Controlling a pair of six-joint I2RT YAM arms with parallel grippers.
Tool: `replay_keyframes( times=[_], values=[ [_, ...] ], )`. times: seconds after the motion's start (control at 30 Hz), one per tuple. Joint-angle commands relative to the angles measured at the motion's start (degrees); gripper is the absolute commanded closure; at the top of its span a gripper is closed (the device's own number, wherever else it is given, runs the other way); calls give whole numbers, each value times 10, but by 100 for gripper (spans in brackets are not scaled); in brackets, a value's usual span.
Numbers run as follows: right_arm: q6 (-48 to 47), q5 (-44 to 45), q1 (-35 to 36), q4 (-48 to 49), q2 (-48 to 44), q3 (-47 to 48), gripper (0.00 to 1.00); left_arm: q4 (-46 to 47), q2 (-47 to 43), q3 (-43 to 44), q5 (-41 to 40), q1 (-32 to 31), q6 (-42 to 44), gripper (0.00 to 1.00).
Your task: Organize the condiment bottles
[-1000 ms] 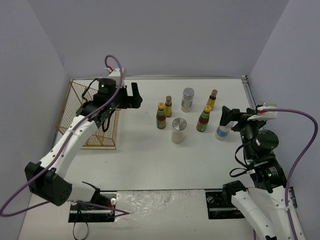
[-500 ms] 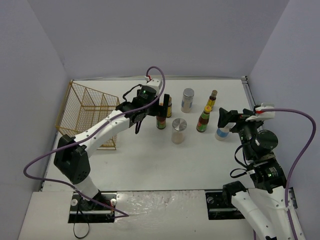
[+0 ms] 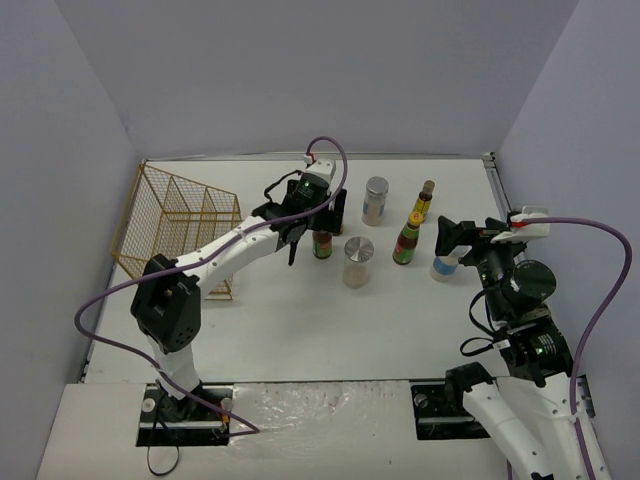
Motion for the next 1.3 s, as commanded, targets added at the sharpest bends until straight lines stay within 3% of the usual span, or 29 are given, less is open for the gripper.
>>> replay_keyframes(
  times=[0.0, 0.23, 0.63, 0.77, 0.97, 1.27],
  values=[
    [7, -10, 6, 37, 5, 7, 0, 31, -15, 42, -15, -8, 2, 26],
    [8, -11, 6, 37, 6, 6, 0, 24, -7, 47, -20, -11, 0, 34],
    [8, -10, 6, 37, -2, -1, 0, 19, 7, 50, -24, -11, 0, 41],
    [8, -11, 6, 37, -3, -4, 0, 21, 7, 52, -26, -11, 7, 56],
    [6, -15, 6, 37, -4, -2, 0, 16, -6, 55, -26, -11, 13, 97],
    [7, -19, 6, 37, -9, -5, 0, -29, -66, 71, -46, -9, 43, 100]
  ],
)
